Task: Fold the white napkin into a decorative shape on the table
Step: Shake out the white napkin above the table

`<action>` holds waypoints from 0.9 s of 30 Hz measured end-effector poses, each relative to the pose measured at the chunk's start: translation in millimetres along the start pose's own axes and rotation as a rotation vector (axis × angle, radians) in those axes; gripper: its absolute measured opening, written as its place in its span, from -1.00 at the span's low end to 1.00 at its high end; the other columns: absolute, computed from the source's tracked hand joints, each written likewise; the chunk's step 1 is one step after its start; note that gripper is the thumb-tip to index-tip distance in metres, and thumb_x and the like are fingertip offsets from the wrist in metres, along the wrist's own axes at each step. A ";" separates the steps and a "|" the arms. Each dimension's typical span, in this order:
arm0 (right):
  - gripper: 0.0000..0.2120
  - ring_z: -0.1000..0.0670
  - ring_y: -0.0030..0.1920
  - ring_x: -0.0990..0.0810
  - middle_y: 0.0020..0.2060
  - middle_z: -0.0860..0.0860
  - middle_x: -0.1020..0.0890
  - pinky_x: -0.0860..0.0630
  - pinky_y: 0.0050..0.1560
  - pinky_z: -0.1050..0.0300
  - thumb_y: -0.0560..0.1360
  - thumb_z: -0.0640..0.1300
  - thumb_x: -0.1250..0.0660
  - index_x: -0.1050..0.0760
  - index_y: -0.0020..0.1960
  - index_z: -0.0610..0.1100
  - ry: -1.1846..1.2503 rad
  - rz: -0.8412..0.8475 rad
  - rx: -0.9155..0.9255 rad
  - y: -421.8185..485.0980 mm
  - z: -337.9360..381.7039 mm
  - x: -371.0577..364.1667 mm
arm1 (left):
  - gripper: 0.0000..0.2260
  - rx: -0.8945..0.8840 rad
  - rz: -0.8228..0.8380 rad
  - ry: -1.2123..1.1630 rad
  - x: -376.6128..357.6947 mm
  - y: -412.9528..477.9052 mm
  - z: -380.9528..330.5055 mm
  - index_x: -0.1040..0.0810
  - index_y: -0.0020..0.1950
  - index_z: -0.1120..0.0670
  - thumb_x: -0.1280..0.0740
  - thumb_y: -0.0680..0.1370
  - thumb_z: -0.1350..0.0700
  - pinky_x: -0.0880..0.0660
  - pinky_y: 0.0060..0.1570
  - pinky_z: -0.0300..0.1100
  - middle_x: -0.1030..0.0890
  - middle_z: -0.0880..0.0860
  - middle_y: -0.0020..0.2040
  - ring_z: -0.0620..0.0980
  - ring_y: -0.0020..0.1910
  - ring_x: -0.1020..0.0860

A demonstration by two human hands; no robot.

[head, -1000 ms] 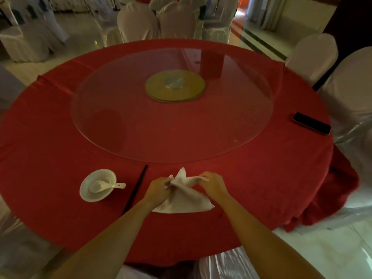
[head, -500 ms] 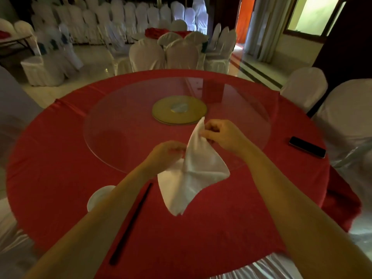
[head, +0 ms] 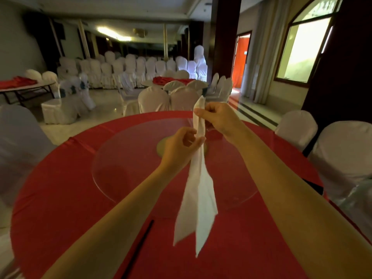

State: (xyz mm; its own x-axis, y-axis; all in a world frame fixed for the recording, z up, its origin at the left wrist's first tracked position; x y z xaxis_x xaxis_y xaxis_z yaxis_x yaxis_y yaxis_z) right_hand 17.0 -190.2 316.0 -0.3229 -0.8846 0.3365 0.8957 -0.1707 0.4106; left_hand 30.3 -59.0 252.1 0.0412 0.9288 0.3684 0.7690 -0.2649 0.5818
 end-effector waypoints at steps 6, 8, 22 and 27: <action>-0.53 -0.29 -0.16 -0.55 -0.12 -0.41 -0.54 -0.58 -0.05 -0.11 0.53 -0.03 -0.28 -0.40 0.08 -0.50 0.012 -0.131 -0.022 8.3 4.0 15.1 | -0.94 0.152 -0.055 0.043 7.2 25.6 17.9 -0.54 -0.12 0.02 -0.28 0.51 0.09 -0.45 -0.27 -0.28 -0.55 -0.11 -0.25 -0.09 -0.23 -0.52; -0.60 -0.08 -0.27 -0.48 -0.27 -0.18 -0.51 -0.48 -0.26 0.30 0.54 -0.05 -0.26 -0.45 0.05 -0.44 -0.047 -0.179 -0.031 13.1 2.0 25.0 | -0.95 0.146 -0.067 0.062 11.7 32.1 21.1 -0.53 -0.11 0.04 -0.29 0.49 0.15 -0.38 -0.34 -0.38 -0.51 -0.13 -0.27 -0.12 -0.26 -0.48; -0.70 0.14 -0.36 -0.43 -0.39 0.03 -0.49 -0.35 -0.41 0.53 0.51 -0.06 -0.32 -0.57 -0.05 -0.34 -0.126 -0.312 0.059 24.6 2.6 53.8 | -0.91 0.052 0.584 0.356 -13.1 5.1 76.2 -0.50 -0.34 0.25 -0.34 0.37 0.33 -0.25 -0.50 -0.45 -0.40 -0.08 -0.47 -0.27 -0.52 -0.38; -0.81 0.15 -0.28 -0.46 -0.27 0.04 -0.54 -0.39 -0.25 0.30 0.49 -0.05 -0.34 -0.59 -0.07 -0.19 -0.279 -0.111 0.075 19.9 1.3 59.1 | -0.80 0.235 0.365 0.420 12.5 12.6 105.4 -0.50 -0.23 -0.10 -0.24 0.48 0.20 -0.41 -0.57 -0.36 -0.54 -0.15 -0.39 -0.12 -0.57 -0.51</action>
State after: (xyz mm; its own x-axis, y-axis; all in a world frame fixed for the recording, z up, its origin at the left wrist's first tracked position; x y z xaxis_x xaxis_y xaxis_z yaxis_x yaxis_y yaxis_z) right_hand 15.3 -245.2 345.2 -0.4978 -0.7076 0.5015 0.8288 -0.2178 0.5154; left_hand 107.7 -23.4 187.6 0.1098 0.5940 0.7969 0.8751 -0.4380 0.2059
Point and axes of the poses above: each hand's wrist, its own y-axis towards the middle knuckle, its own x-axis out of the back of the hand, z = x × y, the point moved 5 cm from there along y, towards the middle knuckle
